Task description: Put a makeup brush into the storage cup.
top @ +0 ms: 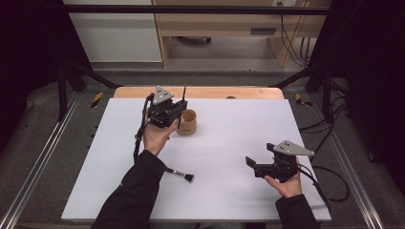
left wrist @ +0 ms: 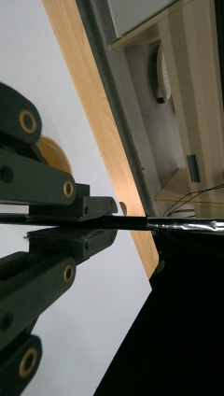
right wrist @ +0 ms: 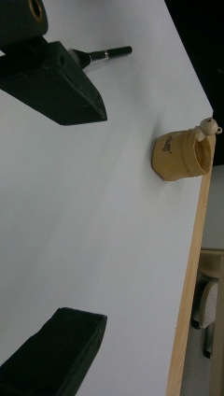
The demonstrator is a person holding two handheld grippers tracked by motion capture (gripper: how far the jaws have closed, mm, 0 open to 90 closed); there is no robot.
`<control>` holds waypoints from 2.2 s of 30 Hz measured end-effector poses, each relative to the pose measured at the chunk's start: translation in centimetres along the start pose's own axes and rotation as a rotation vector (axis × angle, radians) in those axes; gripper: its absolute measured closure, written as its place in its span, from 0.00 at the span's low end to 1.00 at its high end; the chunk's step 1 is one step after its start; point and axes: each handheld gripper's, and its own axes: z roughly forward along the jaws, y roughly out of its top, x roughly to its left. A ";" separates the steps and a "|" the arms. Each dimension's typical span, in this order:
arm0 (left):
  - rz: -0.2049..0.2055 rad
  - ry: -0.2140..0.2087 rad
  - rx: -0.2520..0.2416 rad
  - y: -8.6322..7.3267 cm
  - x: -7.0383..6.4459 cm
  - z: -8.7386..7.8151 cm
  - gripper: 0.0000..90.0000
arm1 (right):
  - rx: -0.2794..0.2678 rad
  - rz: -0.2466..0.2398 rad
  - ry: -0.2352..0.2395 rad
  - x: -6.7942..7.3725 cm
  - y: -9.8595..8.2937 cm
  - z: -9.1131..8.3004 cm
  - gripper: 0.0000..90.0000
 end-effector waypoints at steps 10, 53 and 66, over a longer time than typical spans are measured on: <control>0.001 0.009 0.002 0.4 0.3 1.5 0.94 | -0.001 0.004 -0.003 -0.1 0.0 0.0 0.05; -0.009 0.076 0.049 -0.7 2.2 8.6 0.94 | -0.011 0.004 0.009 0.0 0.0 0.1 0.06; 0.001 0.070 0.077 -1.7 2.7 9.7 0.94 | -0.010 0.010 0.014 0.0 0.0 0.1 0.06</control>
